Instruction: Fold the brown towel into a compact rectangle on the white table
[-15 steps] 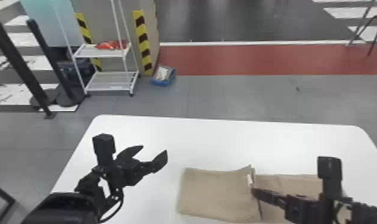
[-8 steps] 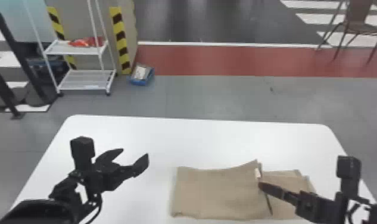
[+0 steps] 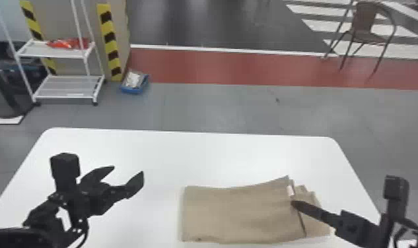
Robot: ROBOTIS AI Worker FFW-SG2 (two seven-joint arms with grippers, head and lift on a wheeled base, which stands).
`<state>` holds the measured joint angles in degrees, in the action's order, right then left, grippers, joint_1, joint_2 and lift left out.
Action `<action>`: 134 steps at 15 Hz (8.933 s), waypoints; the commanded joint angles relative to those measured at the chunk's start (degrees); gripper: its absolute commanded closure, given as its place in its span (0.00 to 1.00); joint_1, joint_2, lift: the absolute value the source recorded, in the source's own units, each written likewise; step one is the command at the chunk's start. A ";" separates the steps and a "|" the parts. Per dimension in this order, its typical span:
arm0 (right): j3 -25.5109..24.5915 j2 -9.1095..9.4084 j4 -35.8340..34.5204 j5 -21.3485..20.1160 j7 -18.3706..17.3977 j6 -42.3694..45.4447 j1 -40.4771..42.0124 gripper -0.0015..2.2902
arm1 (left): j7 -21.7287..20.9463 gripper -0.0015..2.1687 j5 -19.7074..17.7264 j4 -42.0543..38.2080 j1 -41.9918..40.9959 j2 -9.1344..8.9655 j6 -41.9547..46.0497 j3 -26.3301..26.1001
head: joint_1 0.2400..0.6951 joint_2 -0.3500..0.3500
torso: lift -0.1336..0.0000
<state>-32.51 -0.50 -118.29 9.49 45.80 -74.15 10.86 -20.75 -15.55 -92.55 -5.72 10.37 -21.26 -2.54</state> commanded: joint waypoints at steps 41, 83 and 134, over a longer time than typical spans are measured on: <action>-9.59 -7.94 26.80 -10.28 0.08 23.74 -9.27 0.02 | 1.59 0.03 3.07 -1.58 -1.66 -0.09 -0.85 -3.61 | 1.00 0.00 | 1.00; -10.21 -6.01 28.64 -7.03 -7.74 50.98 0.31 0.04 | 13.89 0.82 1.22 8.26 4.14 -7.12 -4.72 -29.89 | 1.00 0.00 | 1.00; -8.27 -6.97 30.58 -5.97 -7.30 50.98 -1.63 0.04 | 17.23 0.82 15.72 20.04 9.06 -10.52 -2.08 -32.44 | 1.00 0.00 | 1.00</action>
<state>-41.29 -7.52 -87.66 3.58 38.57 -22.99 9.23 -3.62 -0.08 -72.21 3.76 -0.01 -23.33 -35.32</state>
